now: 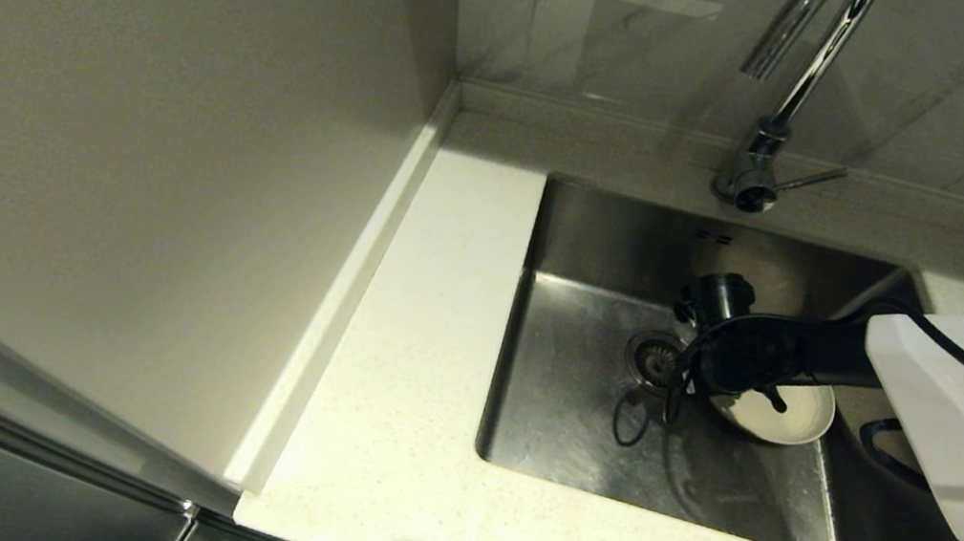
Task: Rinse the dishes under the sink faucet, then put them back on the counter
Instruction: Put a plate into the sink, then put a spoon into the sink
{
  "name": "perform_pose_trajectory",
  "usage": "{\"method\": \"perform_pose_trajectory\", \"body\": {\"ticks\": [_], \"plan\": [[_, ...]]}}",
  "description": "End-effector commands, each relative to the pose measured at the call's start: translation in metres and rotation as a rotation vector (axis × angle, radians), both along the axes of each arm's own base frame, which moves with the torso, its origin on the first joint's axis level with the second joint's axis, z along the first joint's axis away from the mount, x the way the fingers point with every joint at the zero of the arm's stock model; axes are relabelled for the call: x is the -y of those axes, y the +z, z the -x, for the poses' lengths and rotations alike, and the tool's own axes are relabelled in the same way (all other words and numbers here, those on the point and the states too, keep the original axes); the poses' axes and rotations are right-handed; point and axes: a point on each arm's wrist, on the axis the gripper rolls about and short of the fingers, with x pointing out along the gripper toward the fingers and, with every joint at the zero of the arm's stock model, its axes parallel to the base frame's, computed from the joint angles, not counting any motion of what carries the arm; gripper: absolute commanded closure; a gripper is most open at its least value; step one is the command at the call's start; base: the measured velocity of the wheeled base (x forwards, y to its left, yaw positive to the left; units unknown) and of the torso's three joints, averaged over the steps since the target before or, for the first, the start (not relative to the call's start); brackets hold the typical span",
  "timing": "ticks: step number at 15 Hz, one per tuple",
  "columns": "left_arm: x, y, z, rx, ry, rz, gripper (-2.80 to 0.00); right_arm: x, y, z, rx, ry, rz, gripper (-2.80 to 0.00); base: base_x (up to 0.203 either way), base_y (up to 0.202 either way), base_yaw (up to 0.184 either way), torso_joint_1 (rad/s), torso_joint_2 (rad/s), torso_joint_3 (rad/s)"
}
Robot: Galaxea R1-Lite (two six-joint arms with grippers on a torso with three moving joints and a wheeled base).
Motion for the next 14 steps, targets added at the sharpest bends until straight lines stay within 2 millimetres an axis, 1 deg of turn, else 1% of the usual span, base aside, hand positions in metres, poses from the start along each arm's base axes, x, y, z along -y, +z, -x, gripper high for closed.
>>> {"method": "perform_pose_trajectory", "body": {"ticks": [1,3,5,8,10,11,12,13,14], "plan": [[0.0,0.0,0.0,0.003,0.0,0.001,0.0,-0.002,0.015,0.006,0.022,0.006,-0.001,-2.8,0.0,0.0,0.0,0.0,0.0,0.0],[0.0,0.0,0.0,0.003,0.0,0.001,0.0,-0.004,0.025,0.015,0.027,0.013,-0.002,-2.8,0.0,0.0,0.0,0.0,0.0,0.0],[0.0,0.0,0.0,0.003,0.0,0.001,0.0,-0.005,0.051,0.028,0.066,0.023,-0.01,-2.8,0.0,0.0,0.0,0.0,0.0,0.0],[0.0,0.0,0.0,0.003,0.0,0.001,0.0,-0.001,0.113,0.062,0.146,0.033,-0.026,-2.8,0.0,0.0,0.0,0.0,0.0,0.0],[0.0,0.0,0.0,0.003,0.0,0.001,0.0,0.007,0.154,0.098,0.135,0.054,-0.046,-2.8,0.0,0.0,0.0,0.0,0.0,0.0],[0.0,0.0,0.0,0.003,0.0,0.001,0.0,0.011,0.17,0.118,0.105,0.066,-0.06,-2.8,0.0,0.0,0.0,0.0,0.0,0.0],[0.0,0.0,0.0,0.003,0.0,0.001,0.0,0.015,0.185,0.14,0.067,0.065,-0.078,0.0,0.0,0.0,0.0,0.0,0.0,0.0],[0.0,0.0,0.0,0.003,0.0,0.001,0.0,0.019,0.201,0.154,0.066,0.056,-0.1,0.0,0.0,0.0,0.0,0.0,0.0,0.0],[0.0,0.0,0.0,0.003,0.0,0.001,0.0,0.022,0.218,0.162,0.104,0.042,-0.125,0.0,0.0,0.0,0.0,0.0,0.0,0.0]]}}
